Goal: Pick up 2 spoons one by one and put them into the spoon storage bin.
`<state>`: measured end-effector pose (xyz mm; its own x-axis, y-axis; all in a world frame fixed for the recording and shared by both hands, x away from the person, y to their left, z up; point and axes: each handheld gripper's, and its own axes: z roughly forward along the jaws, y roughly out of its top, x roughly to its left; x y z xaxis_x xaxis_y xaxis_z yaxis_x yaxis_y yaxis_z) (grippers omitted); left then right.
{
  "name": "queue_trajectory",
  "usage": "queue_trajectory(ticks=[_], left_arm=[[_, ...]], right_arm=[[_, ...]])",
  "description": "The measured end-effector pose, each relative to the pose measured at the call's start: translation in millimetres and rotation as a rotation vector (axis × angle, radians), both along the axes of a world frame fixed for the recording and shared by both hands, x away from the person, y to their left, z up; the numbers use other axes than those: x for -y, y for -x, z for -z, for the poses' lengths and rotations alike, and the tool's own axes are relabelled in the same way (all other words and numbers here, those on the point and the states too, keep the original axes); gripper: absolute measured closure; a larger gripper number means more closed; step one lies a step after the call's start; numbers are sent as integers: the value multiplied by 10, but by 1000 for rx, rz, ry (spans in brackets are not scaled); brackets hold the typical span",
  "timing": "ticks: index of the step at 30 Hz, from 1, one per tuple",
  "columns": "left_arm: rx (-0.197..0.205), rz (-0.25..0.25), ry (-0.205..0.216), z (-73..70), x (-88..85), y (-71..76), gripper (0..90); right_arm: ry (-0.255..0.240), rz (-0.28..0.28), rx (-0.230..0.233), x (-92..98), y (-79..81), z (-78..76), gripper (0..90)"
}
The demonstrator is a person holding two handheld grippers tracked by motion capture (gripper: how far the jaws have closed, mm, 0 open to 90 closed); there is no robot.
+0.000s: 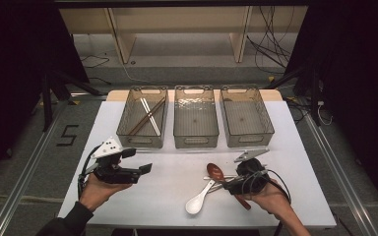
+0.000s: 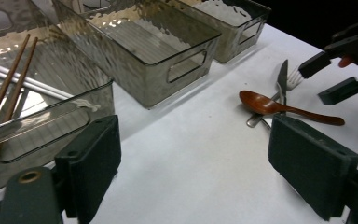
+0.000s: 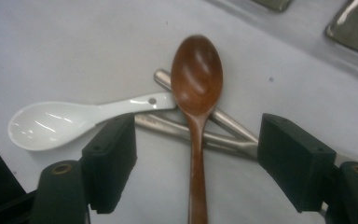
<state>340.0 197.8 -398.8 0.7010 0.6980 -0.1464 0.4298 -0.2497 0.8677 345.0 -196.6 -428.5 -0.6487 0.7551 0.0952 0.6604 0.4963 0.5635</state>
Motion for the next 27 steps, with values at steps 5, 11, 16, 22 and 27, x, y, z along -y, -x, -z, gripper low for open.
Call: queue_trajectory(ticks=[5,11,16,22,27], left_arm=[[9,15,-4,9,9,45,165],[13,14,-3,30,-3,70,165],[12,20,0,44,13,89,163],[13,21,5,47,21,94,163],[11,28,1,59,31,92,163]], right_arm=[[62,-17,-35,-29,-1,41,417],[131,-46,-72,-86,-20,108,528],[149,-55,-108,-96,-64,163,609],[181,-70,-130,-115,-93,228,676],[187,-79,-138,-119,-109,251,732]])
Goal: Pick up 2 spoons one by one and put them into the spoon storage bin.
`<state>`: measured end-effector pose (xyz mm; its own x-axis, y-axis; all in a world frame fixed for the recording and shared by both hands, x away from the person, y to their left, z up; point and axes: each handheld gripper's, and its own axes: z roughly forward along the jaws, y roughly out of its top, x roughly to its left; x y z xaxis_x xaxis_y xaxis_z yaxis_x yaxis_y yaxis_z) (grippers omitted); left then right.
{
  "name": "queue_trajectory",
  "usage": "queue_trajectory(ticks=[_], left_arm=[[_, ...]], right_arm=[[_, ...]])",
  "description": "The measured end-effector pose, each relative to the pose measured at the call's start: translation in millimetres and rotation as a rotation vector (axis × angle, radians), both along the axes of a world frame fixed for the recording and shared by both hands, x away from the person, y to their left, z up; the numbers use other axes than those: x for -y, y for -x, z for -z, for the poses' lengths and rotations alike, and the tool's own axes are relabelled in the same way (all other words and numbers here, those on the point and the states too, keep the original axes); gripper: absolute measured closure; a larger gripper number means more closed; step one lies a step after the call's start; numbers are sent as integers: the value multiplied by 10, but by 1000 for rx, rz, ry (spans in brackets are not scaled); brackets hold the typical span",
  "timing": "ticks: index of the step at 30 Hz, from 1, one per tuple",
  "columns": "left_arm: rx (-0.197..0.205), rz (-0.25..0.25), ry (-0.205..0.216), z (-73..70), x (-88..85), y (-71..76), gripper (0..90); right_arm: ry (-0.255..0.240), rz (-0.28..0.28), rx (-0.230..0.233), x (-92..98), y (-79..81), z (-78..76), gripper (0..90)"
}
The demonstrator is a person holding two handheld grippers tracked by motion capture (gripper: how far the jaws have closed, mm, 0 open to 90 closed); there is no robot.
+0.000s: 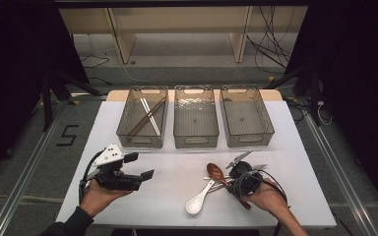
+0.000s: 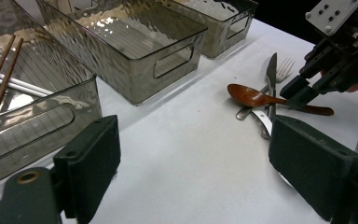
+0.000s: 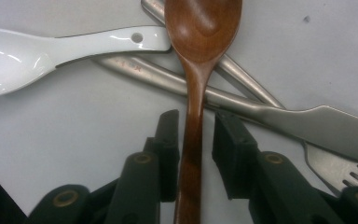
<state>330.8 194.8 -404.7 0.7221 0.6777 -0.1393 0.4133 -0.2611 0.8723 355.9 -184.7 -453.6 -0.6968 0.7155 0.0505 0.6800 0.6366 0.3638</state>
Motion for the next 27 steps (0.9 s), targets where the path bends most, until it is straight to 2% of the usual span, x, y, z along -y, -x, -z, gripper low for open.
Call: queue_trajectory(ticks=[10,18,27], left_arm=[[11,-1,-1,-1,-9,-6,163],[12,-3,-5,6,-8,-10,163],[15,-15,4,7,-26,-10,163]], right_arm=[[30,-10,-16,-36,-17,58,765],[51,-25,0,-58,-15,58,809],[6,-30,46,-18,-9,-54,815]])
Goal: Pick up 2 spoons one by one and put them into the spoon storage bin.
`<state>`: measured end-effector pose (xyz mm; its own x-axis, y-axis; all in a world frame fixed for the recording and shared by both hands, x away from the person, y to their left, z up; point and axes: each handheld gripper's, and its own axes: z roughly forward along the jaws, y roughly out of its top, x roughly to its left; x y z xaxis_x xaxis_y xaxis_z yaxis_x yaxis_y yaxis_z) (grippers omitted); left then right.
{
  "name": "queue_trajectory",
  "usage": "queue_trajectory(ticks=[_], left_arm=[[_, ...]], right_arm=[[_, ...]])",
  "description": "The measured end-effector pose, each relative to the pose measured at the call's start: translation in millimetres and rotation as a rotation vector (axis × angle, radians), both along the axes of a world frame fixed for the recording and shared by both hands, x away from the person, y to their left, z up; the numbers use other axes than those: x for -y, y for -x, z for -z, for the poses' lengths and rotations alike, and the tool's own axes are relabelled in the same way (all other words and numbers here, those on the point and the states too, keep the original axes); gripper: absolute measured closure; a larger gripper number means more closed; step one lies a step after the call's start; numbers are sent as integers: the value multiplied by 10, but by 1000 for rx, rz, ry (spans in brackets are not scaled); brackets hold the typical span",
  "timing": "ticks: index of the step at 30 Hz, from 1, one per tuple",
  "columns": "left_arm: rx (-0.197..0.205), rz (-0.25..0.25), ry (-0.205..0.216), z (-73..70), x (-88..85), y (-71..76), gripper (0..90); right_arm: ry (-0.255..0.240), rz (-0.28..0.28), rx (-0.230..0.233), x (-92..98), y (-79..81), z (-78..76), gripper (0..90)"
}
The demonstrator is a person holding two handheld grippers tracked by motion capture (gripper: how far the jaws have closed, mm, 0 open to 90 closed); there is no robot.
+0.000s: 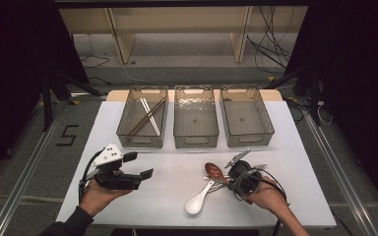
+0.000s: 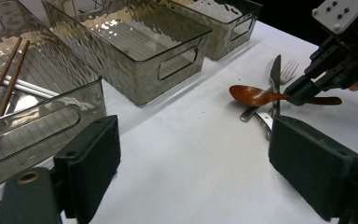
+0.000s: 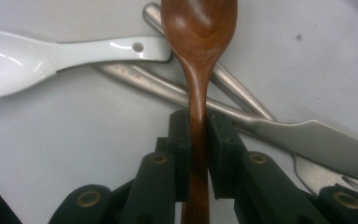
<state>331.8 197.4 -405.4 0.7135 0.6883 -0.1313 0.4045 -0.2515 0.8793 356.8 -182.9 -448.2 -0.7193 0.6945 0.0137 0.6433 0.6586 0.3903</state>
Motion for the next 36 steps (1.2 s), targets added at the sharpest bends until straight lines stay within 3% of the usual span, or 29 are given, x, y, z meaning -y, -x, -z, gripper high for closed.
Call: queue_trajectory(ticks=[12,26,36], left_arm=[[15,-16,15,-1,-42,-4,164],[24,-28,15,8,-77,-11,163],[34,-40,24,10,-97,-18,163]], right_arm=[[-87,17,86,30,-40,-234,815],[-135,45,177,-73,-356,-509,815],[-164,81,206,-156,-614,-659,814]])
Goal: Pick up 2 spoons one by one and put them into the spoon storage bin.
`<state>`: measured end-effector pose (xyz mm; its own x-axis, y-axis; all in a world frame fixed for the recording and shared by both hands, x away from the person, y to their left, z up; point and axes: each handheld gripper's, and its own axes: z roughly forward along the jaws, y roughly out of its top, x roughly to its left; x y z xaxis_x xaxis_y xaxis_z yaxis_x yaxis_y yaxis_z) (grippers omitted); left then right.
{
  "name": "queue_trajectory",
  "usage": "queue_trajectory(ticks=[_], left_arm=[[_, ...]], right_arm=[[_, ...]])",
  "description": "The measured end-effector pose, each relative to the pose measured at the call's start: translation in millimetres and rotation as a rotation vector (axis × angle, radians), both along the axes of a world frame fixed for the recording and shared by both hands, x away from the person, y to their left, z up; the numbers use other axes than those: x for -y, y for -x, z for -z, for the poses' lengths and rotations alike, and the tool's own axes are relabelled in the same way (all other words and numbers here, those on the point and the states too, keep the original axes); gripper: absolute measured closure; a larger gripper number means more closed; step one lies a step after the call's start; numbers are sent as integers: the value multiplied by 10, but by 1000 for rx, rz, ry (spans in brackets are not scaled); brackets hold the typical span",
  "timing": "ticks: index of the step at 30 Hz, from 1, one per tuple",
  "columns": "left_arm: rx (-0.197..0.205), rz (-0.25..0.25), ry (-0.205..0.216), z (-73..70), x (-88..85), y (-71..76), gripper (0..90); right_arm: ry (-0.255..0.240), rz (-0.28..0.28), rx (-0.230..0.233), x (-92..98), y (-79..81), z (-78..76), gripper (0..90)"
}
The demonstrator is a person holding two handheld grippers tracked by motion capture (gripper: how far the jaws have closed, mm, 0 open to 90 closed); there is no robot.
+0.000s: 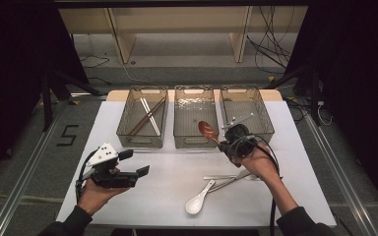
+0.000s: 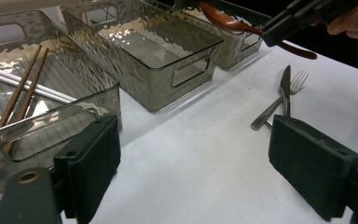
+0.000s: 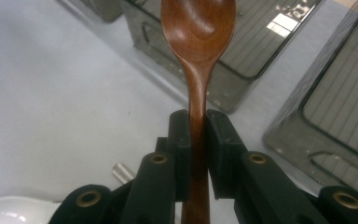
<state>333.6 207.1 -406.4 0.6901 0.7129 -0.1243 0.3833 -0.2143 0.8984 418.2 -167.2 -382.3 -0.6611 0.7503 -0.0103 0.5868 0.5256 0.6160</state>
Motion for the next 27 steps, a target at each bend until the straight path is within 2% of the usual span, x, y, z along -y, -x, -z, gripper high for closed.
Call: queue_trajectory(ticks=[6,15,27], left_arm=[[-1,-8,5,7,-12,-8,163],[-2,-7,-2,16,-5,-9,163],[4,-4,1,19,-8,-7,164]], right_arm=[[-17,41,4,-14,-174,-58,814],[-20,63,24,-106,-411,-146,813],[-41,102,24,-275,-732,-226,814]])
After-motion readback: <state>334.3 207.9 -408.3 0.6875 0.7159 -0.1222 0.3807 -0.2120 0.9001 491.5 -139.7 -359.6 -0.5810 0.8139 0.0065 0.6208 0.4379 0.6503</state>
